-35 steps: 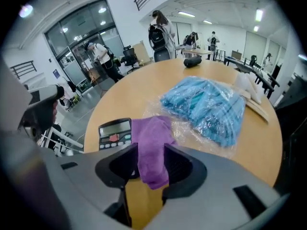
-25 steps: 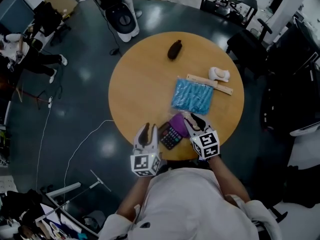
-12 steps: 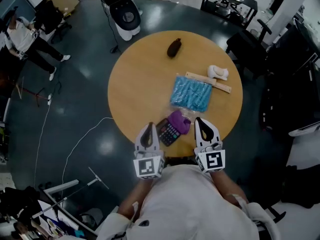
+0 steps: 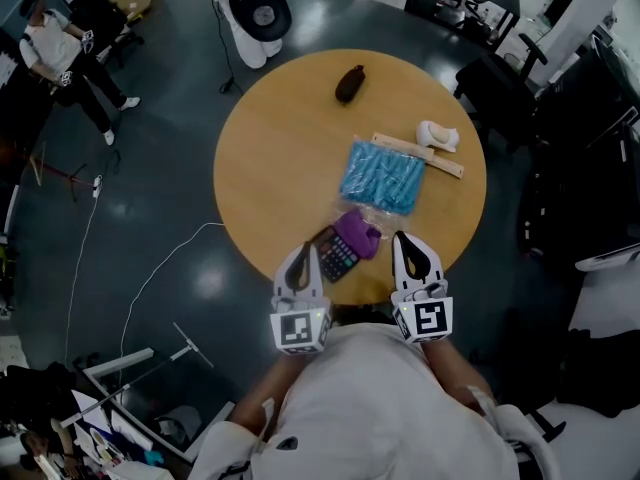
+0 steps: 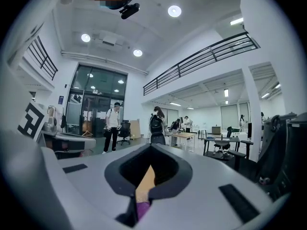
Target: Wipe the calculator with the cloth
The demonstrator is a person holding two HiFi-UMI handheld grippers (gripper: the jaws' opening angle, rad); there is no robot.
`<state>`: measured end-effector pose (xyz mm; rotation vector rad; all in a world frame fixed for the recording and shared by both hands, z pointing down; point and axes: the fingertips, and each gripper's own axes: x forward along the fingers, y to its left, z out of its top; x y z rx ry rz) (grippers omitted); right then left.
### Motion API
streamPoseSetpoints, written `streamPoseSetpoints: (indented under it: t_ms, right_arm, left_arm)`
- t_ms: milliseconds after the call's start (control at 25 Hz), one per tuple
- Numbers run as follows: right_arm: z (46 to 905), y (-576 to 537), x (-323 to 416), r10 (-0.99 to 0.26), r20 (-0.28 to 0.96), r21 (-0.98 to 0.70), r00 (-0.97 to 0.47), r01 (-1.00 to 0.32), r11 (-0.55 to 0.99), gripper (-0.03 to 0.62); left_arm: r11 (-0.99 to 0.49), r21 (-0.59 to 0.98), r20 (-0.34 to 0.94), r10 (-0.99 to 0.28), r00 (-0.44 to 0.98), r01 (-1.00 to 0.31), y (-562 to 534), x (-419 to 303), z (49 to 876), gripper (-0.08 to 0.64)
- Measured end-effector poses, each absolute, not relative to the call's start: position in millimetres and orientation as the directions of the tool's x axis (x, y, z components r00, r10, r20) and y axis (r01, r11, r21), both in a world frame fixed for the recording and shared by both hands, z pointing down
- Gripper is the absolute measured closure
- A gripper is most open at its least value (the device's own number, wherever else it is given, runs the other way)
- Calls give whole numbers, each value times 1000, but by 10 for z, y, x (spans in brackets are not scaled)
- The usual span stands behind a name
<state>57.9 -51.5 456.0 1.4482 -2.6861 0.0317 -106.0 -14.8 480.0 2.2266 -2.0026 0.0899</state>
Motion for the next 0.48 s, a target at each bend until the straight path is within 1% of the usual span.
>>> streamPoseSetpoints:
  t_ms: [480]
  right_arm:
    - [4531,-482,518,-813,92,36,-575,-814,580,577]
  left_arm:
    - [-79,68,146,-985,88,-995,-88,-1095,4838,554]
